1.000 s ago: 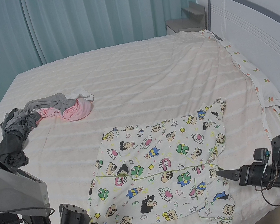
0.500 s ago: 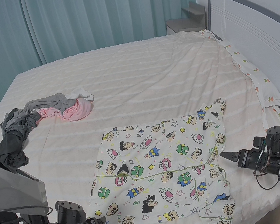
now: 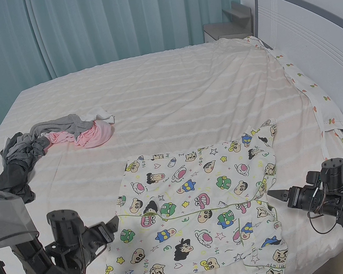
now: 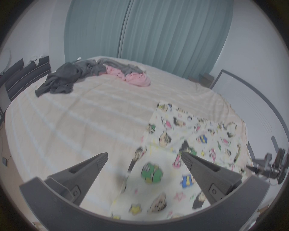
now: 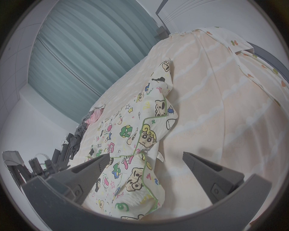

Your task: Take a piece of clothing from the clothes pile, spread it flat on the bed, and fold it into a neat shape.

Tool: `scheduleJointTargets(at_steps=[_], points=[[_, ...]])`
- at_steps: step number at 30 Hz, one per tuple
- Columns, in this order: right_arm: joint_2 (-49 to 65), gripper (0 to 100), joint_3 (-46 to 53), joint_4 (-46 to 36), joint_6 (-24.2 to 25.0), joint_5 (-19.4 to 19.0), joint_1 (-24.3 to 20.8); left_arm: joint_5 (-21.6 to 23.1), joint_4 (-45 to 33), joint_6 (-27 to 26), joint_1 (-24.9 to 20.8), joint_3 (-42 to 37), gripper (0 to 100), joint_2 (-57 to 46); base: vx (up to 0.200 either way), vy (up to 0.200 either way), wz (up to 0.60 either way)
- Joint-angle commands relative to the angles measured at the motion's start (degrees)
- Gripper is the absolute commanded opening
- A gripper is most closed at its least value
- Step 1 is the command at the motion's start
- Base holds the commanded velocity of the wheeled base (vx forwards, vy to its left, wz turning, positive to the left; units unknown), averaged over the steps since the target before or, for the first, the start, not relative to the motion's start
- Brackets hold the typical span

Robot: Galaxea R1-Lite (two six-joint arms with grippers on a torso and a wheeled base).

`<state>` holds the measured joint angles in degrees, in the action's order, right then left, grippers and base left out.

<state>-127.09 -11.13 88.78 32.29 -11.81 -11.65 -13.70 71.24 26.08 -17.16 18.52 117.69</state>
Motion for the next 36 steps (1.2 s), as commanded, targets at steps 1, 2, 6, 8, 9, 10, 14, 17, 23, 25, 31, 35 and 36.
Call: scheduleJointTargets(at_steps=[1,2,6,8,9,10,14,17,23,25,31,35,36], points=[[-1.1,100,3.0,1.0,0.2,-0.1,-3.3,0.0,-16.8,-3.0,2.8,27.1,100,6.1,0.0,0.0,0.0],[-0.7,100,3.7,1.0,0.4,-0.4,-4.0,0.0,-19.7,-3.0,2.7,32.0,100,8.5,0.0,0.0,0.0],[-1.0,100,5.2,1.0,0.4,-0.4,-6.2,-0.5,-23.0,-3.4,2.6,41.4,100,16.3,0.0,0.0,0.0],[-0.7,100,5.7,1.0,0.6,-0.4,-7.3,-0.5,-23.3,-3.4,2.3,44.4,100,19.2,0.0,0.0,0.0],[-0.6,100,6.0,1.0,0.6,-0.3,-8.6,-0.6,-23.3,-3.4,2.0,47.0,100,21.8,0.0,0.0,0.0],[-0.6,100,6.0,1.0,0.6,-0.2,-8.7,-0.6,-23.3,-3.4,2.0,47.1,100,22.1,0.0,0.0,0.0],[-0.7,100,6.6,1.0,0.5,-0.1,-10.4,-0.5,-23.3,-3.4,1.2,49.0,100,24.6,0.0,0.0,0.0],[-0.6,100,7.1,1.0,0.4,0.2,-11.3,-0.6,-23.3,-3.5,0.7,49.7,100,25.4,0.0,0.0,0.0],[0.3,100,8.0,1.1,0.5,2.5,-12.8,-0.6,-23.6,-5.9,0.8,49.9,100,25.8,0.0,0.0,0.0],[1.0,100,8.1,1.0,0.5,2.5,-13.0,-0.7,-23.3,-5.9,0.8,49.9,100,25.9,0.0,0.0,0.0],[1.1,100,8.2,1.0,0.4,2.6,-13.2,-0.8,-23.4,-5.9,1.0,50.4,100,25.8,0.0,0.0,0.0],[1.1,100,8.2,1.0,0.4,2.6,-13.2,-0.7,-23.3,-5.8,1.1,50.4,100,26.4,0.0,0.0,0.0],[1.1,100,8.2,1.0,0.4,2.6,-13.1,-0.7,-23.3,-5.8,0.9,50.4,100,26.6,0.0,0.0,0.0]])
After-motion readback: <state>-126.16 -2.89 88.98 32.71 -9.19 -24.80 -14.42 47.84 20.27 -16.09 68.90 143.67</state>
